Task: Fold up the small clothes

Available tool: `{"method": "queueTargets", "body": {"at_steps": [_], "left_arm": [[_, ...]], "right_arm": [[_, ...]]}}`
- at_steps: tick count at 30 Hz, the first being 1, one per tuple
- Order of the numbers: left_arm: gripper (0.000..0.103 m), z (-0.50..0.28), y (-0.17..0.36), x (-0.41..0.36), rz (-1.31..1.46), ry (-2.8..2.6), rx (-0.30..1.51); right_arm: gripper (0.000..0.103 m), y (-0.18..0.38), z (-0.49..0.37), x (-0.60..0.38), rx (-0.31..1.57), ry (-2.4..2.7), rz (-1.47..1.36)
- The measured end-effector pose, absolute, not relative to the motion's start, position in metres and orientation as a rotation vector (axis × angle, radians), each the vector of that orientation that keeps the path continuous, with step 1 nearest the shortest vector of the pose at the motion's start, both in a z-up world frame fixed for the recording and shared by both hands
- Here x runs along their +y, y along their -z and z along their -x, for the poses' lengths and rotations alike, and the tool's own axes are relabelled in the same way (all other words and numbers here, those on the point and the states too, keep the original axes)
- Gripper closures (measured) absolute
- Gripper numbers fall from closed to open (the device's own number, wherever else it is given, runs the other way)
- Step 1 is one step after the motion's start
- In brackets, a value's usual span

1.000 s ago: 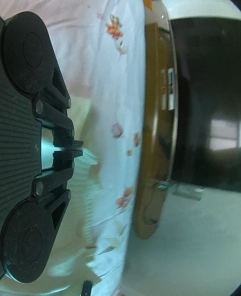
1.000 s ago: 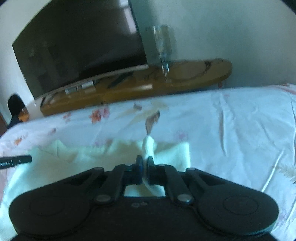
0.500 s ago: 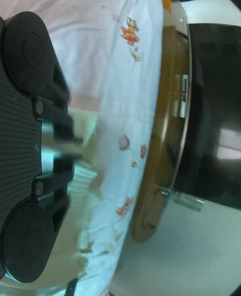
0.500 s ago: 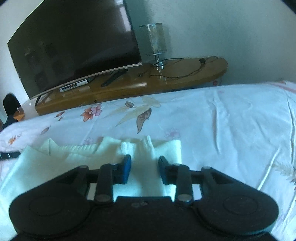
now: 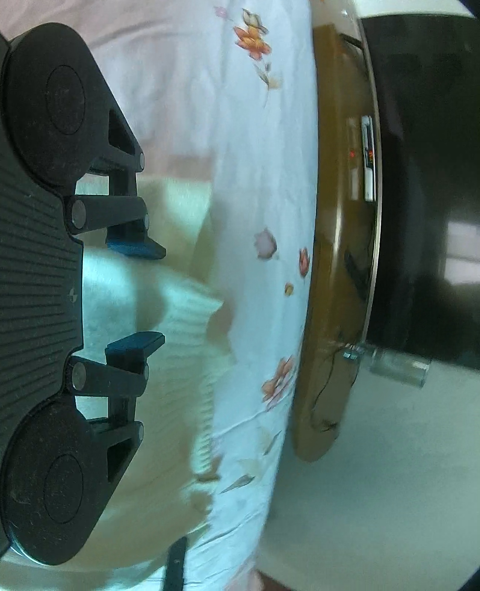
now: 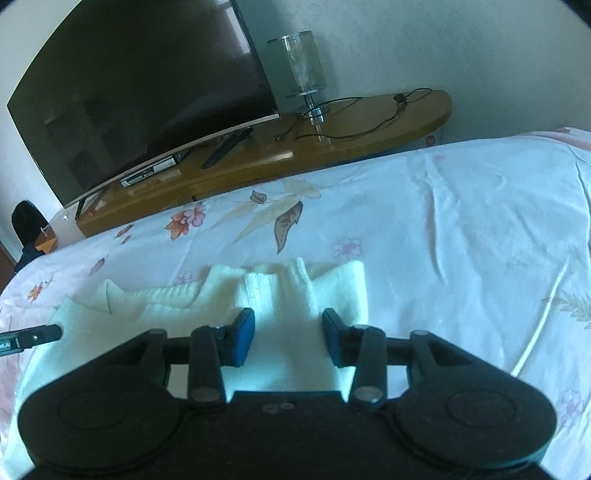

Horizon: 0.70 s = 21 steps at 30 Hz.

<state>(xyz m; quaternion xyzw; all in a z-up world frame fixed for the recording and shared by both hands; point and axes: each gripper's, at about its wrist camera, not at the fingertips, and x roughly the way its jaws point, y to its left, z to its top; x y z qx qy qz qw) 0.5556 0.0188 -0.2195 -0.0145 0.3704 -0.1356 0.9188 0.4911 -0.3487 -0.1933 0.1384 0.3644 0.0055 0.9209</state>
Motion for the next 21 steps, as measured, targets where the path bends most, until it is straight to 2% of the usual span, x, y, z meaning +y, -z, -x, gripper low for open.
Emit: {"method": "queueTargets", "body": {"at_steps": [1, 2, 3, 4, 5, 9, 13, 18, 19, 20, 21], "left_arm": [[0.070, -0.556, 0.221, 0.014, 0.003, 0.287, 0.766], [0.089, -0.556, 0.221, 0.011, -0.010, 0.296, 0.775], [0.096, -0.556, 0.220, 0.009, -0.019, 0.287, 0.771], [0.097, -0.554, 0.217, 0.009, -0.016, 0.273, 0.753], [0.099, -0.553, 0.212, 0.011, -0.002, 0.252, 0.720], [0.099, -0.557, 0.194, 0.022, 0.068, 0.175, 0.617], [0.100, -0.562, 0.201, 0.028, 0.077, 0.127, 0.619], [0.099, -0.563, 0.220, 0.034, 0.118, 0.133, 0.679], [0.099, -0.560, 0.220, 0.036, 0.141, 0.147, 0.678], [0.099, -0.557, 0.219, 0.037, 0.151, 0.159, 0.674], [0.099, -0.555, 0.218, 0.038, 0.155, 0.171, 0.675]], "right_arm": [[0.065, 0.194, -0.492, -0.347, 0.753, -0.013, -0.280], [0.068, 0.193, -0.493, -0.345, 0.756, -0.019, -0.274], [0.077, 0.193, -0.494, -0.342, 0.761, -0.022, -0.255], [0.095, 0.192, -0.494, -0.339, 0.762, -0.022, -0.229], [0.098, 0.191, -0.494, -0.335, 0.763, -0.020, -0.201], [0.099, 0.177, -0.483, -0.329, 0.673, 0.004, -0.143], [0.099, 0.171, -0.487, -0.336, 0.639, 0.050, -0.144], [0.099, 0.192, -0.490, -0.344, 0.669, 0.108, -0.151], [0.093, 0.197, -0.492, -0.344, 0.692, 0.091, -0.170], [0.093, 0.199, -0.493, -0.346, 0.703, 0.081, -0.192], [0.078, 0.198, -0.492, -0.348, 0.702, 0.074, -0.210]]}}
